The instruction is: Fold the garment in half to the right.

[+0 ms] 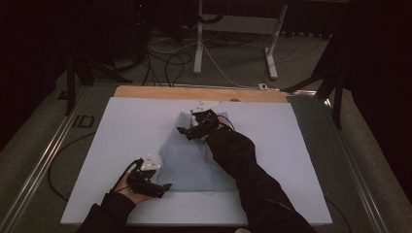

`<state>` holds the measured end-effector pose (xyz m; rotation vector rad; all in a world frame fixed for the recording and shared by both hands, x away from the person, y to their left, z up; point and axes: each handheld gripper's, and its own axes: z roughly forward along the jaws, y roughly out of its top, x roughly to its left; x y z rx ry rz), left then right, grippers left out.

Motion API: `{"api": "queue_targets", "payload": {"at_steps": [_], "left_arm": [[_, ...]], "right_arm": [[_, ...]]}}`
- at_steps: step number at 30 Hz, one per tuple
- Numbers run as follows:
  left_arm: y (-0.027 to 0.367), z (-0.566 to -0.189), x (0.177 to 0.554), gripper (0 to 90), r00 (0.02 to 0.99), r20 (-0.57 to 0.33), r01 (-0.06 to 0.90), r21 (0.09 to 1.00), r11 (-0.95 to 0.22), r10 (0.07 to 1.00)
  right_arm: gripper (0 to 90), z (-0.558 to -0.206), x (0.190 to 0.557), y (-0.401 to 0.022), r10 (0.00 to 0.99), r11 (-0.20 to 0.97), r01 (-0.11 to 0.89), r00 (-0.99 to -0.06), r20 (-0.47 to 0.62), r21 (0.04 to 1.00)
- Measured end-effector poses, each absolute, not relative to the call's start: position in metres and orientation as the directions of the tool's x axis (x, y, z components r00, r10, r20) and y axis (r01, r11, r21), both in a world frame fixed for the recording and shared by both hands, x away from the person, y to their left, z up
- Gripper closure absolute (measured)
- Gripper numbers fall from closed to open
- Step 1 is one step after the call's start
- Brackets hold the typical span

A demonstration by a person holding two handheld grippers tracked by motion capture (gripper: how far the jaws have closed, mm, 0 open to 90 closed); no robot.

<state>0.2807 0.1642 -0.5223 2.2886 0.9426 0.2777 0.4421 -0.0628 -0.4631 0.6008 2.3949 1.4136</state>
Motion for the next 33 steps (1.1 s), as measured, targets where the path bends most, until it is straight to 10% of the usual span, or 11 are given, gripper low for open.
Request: {"api": "queue_targets", "payload": {"at_steps": [27, 33], "left_arm": [[0.147, -0.522, 0.273, 85.7, 0.758, -0.078, 0.538, 0.637, -0.552, 0.648], [0.148, -0.517, 0.274, 86.6, 0.758, -0.074, 0.528, 0.653, -0.543, 0.648]], "right_arm": [[10.1, -0.462, 0.471, -0.033, 0.472, 0.476, 0.206, -0.880, -0.051, 0.855], [10.1, -0.461, 0.479, -0.028, 0.483, 0.464, 0.223, -0.875, -0.033, 0.857]]}}
